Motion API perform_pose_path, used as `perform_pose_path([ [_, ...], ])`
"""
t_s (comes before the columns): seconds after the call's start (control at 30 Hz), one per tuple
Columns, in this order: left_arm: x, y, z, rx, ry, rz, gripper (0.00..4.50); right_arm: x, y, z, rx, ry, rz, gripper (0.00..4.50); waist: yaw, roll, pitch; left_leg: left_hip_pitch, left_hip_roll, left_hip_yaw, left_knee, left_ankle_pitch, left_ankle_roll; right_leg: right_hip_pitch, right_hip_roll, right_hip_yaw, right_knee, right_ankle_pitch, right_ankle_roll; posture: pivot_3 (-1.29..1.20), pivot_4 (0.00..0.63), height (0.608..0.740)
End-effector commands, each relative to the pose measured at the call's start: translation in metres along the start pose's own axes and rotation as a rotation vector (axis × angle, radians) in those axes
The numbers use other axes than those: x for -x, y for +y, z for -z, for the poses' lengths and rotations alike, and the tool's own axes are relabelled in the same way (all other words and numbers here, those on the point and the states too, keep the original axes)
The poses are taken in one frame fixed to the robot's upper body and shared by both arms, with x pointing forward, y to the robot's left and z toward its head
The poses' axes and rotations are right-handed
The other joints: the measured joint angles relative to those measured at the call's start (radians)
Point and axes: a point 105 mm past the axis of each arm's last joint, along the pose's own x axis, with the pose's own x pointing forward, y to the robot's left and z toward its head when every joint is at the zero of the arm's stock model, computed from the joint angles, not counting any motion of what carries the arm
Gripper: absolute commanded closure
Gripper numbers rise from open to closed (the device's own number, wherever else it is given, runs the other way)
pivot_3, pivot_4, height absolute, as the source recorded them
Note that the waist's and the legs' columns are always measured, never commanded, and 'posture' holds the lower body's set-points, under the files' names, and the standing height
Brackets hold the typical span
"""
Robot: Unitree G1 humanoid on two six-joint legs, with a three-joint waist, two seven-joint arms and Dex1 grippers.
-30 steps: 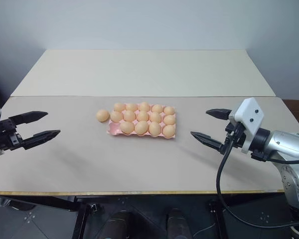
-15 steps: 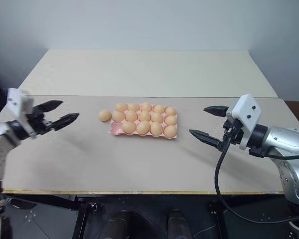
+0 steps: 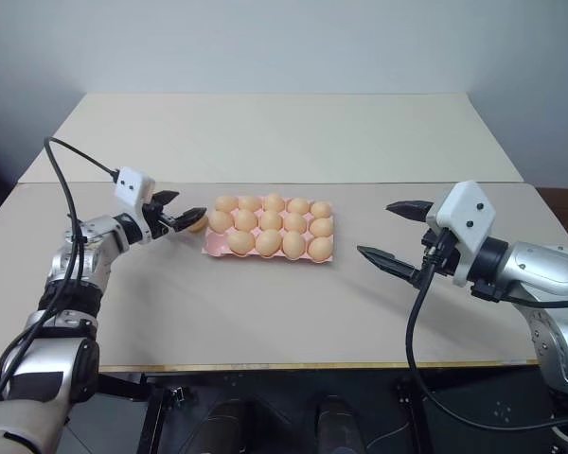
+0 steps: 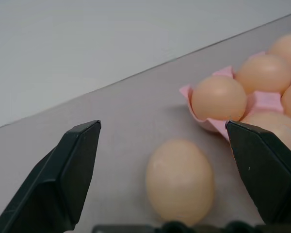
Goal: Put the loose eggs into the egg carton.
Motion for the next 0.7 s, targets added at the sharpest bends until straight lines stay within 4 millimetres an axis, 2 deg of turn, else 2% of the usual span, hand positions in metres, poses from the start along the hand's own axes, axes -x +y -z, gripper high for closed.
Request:
perform_pose_path([
  [0.03,-0.004,0.001,-0.007,-0.04,-0.014,0.001,0.02,0.006,-0.003,-0.011,0.041,-0.016,0.03,0.0,0.001,0.0,0.0,0.0,0.0,0.0,0.0,0.0,0.0,0.0,0.0,0.0,0.0,0.0,0.0,0.0,0.15,0.74],
  [0.23,-0.007,0.0,0.003,-0.034,0.02,0.009,0.02,0.007,-0.002,-0.011,0.034,-0.017,0.04,0.0,0.002,0.0,0.0,0.0,0.0,0.0,0.0,0.0,0.0,0.0,0.0,0.0,0.0,0.0,0.0,0.0,0.15,0.74],
  [0.37,-0.009,0.001,0.005,-0.02,0.026,0.002,0.9,0.007,-0.002,-0.011,0.034,-0.017,0.043,0.0,0.002,0.0,0.0,0.0,0.0,0.0,0.0,0.0,0.0,0.0,0.0,0.0,0.0,0.0,0.0,0.0,0.15,0.74],
  [0.57,-0.006,0.004,0.005,-0.006,0.013,-0.017,2.75,0.006,-0.004,-0.011,0.033,-0.018,0.049,0.0,0.001,0.0,0.0,0.0,0.0,0.0,0.0,0.0,0.0,0.0,0.0,0.0,0.0,0.0,0.0,0.0,0.15,0.74],
  [0.7,0.008,0.013,0.0,-0.052,0.002,-0.027,2.86,0.006,-0.004,-0.01,0.033,-0.019,0.052,0.0,-0.001,0.0,0.0,0.0,0.0,0.0,0.0,0.0,0.0,0.0,0.0,0.0,0.0,0.0,0.0,0.0,0.15,0.74],
])
